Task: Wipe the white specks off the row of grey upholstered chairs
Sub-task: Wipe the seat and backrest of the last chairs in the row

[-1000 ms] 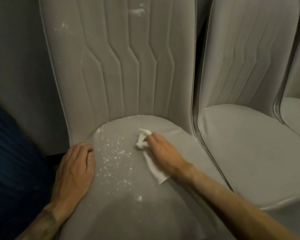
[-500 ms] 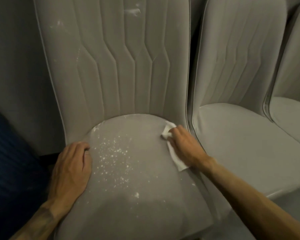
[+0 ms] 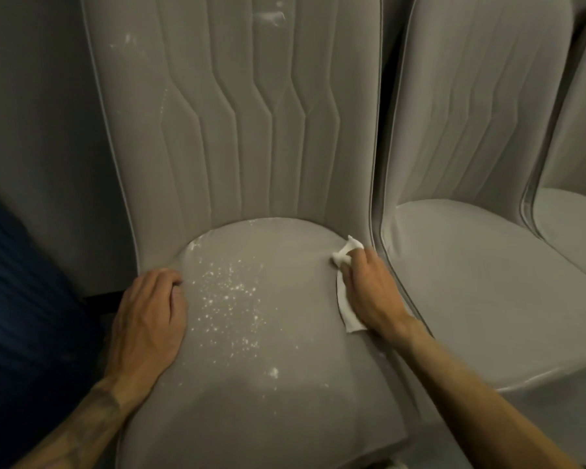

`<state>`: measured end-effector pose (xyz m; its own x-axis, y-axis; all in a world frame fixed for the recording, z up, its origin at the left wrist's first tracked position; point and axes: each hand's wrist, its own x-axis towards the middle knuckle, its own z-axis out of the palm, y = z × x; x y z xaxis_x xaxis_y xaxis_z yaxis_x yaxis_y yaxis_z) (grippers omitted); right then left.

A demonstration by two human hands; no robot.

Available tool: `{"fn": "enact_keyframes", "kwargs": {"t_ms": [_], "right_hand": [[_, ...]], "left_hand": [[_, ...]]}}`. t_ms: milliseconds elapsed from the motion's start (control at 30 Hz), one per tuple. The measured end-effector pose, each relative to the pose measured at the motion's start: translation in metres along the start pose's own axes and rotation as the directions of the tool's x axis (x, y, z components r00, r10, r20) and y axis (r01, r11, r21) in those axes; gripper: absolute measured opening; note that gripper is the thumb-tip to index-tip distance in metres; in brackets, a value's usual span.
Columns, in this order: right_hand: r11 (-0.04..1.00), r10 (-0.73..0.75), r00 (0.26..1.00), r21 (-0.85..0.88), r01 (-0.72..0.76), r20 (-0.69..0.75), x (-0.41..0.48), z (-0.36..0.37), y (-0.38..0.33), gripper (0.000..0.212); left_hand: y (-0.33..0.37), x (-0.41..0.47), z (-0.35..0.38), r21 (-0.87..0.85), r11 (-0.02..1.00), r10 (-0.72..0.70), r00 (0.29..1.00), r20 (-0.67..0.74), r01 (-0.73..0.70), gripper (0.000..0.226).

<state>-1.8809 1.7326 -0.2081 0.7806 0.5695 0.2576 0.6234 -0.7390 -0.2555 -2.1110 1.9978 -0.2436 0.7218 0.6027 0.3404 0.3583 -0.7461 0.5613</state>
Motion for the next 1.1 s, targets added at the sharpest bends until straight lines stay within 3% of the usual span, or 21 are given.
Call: {"fn": "enact_keyframes", "kwargs": {"t_ms": [67, 167, 267, 333, 433, 500, 600, 700, 767, 867, 933, 1000, 1100], "right_hand": [[0.998, 0.029, 1.000, -0.048, -0.029, -0.013, 0.001, 0.009, -0.021, 0.028], [0.964, -0.232, 0.973, 0.133, 0.229, 0.007, -0.023, 0.023, -0.061, 0.030], [0.901, -0.424, 0.900, 0.143, 0.409, 0.099, -0.022, 0.020, -0.051, 0.025], [0.940, -0.339, 0.936, 0.059, 0.335, 0.093, 0.007, 0.020, -0.031, 0.024], [0.998, -0.041, 0.998, -0.040, 0.044, 0.053, 0.056, 0.025, -0.025, 0.027], [0.998, -0.056, 0.997, 0.022, 0.055, 0.056, 0.065, 0.037, -0.050, 0.029], [0.934, -0.305, 0.948, 0.223, 0.279, 0.089, 0.038, 0.052, -0.098, 0.033], [0.846, -0.503, 0.859, 0.257, 0.468, 0.092, 0.020, 0.044, -0.099, 0.023], [0.871, -0.481, 0.872, 0.163, 0.463, 0.094, 0.038, 0.042, -0.084, 0.022], [0.975, -0.222, 0.970, 0.032, 0.220, 0.094, 0.074, 0.046, -0.082, 0.031], [0.984, -0.175, 0.982, 0.018, 0.175, 0.071, 0.077, 0.054, -0.105, 0.032], [0.941, -0.327, 0.944, 0.110, 0.321, 0.045, 0.058, 0.064, -0.133, 0.030], [0.810, -0.565, 0.820, 0.255, 0.529, 0.094, 0.020, 0.060, -0.144, 0.027]], "left_hand": [[0.002, 0.000, 0.000, 0.007, 1.000, 0.000, 1.000, -0.004, 0.000, 0.026], [0.003, 0.000, -0.001, 0.008, 1.000, -0.005, 1.000, -0.012, 0.005, 0.026], [0.002, -0.001, 0.000, 0.002, 1.000, -0.007, 1.000, -0.020, 0.007, 0.023], [0.001, -0.002, 0.001, -0.007, 1.000, -0.015, 1.000, -0.023, 0.015, 0.018], [0.001, -0.003, 0.001, -0.008, 1.000, -0.011, 1.000, -0.024, 0.011, 0.023], [0.001, -0.003, 0.001, -0.023, 1.000, -0.018, 1.000, -0.019, 0.017, 0.023], [0.000, -0.002, 0.001, -0.024, 1.000, -0.010, 1.000, -0.010, 0.010, 0.026], [0.000, -0.001, -0.001, -0.015, 1.000, 0.005, 1.000, -0.016, -0.005, 0.028], [0.001, -0.002, -0.001, -0.011, 1.000, 0.009, 1.000, -0.027, -0.009, 0.027], [0.003, -0.001, -0.001, -0.004, 1.000, 0.000, 1.000, -0.025, 0.000, 0.027], [0.002, -0.001, -0.001, -0.004, 1.000, -0.017, 1.000, -0.017, 0.017, 0.029], [0.002, -0.002, -0.001, 0.002, 1.000, -0.014, 0.999, -0.029, 0.014, 0.028], [0.003, -0.001, -0.003, 0.012, 1.000, -0.023, 0.999, -0.028, 0.023, 0.027]]}}
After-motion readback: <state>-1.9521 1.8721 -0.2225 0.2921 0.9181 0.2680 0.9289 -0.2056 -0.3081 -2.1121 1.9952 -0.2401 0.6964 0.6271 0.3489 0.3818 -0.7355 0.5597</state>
